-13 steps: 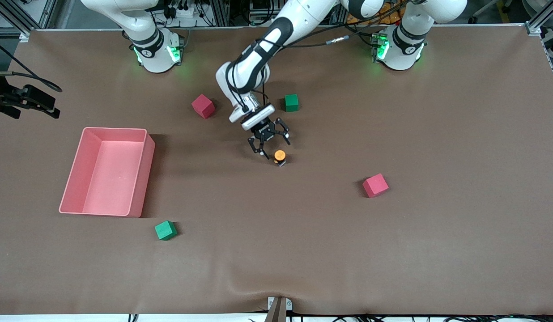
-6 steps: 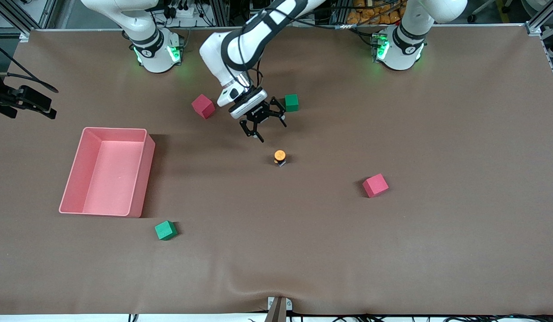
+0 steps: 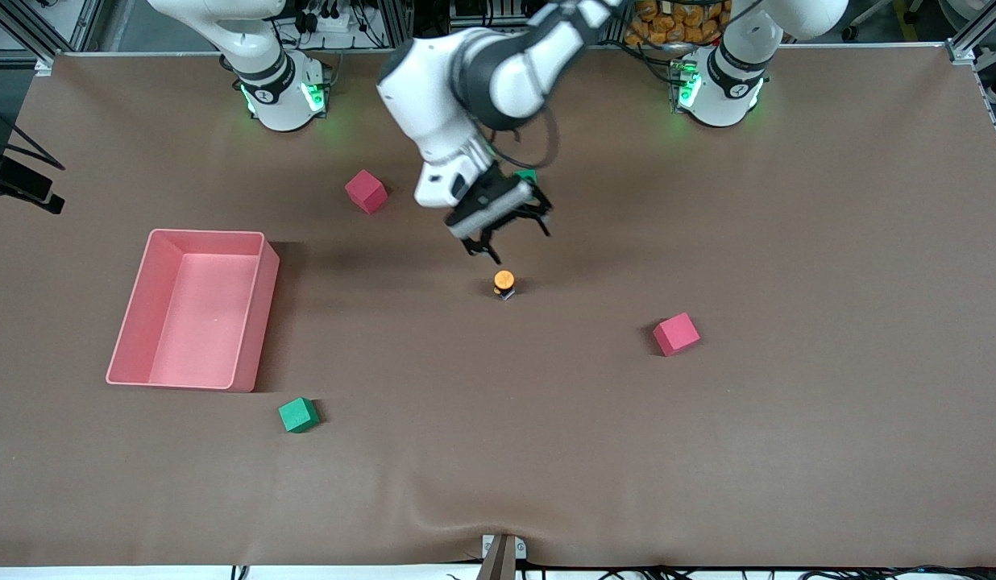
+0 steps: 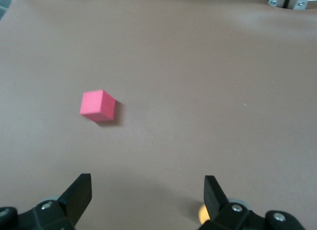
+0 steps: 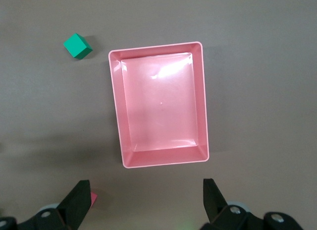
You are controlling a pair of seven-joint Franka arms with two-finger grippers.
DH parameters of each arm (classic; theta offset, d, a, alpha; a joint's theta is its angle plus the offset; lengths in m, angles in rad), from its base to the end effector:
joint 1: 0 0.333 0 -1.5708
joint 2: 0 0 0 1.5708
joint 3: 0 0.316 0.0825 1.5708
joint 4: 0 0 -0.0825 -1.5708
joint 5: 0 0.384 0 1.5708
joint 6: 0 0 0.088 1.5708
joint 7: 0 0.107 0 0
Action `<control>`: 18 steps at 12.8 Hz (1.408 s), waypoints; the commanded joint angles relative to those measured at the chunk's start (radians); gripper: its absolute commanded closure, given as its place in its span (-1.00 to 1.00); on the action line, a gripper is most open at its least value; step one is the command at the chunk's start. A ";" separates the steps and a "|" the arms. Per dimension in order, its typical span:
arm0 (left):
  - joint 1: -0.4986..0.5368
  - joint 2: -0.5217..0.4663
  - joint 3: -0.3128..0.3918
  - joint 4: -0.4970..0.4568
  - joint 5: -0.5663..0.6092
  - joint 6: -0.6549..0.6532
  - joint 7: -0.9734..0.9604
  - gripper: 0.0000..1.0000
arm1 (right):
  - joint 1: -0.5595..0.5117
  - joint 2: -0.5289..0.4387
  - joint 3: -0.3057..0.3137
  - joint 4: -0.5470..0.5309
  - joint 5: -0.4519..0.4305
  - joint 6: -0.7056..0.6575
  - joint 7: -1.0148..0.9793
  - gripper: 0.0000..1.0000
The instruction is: Place and upright button with both arms
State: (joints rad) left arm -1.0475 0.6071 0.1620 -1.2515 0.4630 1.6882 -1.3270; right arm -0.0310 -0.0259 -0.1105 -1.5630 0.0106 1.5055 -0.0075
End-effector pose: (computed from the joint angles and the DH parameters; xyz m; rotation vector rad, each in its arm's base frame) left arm 0.4621 -0.5411 0.4129 -2.6598 -0.4373 -0.5811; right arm 0.5346 -0.0758 0.6366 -3.1185 0.2083 0.0479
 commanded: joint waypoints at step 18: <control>0.905 -0.288 -0.256 -0.026 -0.557 -0.056 1.057 -1.00 | 0.026 -0.008 0.022 0.014 -0.018 -0.016 -0.006 -1.00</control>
State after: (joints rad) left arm -0.1489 0.3844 -0.0783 -1.2491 -0.0745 1.7080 -0.2868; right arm -0.0103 -0.0261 -0.0889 -1.5605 0.0107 1.5042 -0.0090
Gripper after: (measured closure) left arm 0.000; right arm 0.000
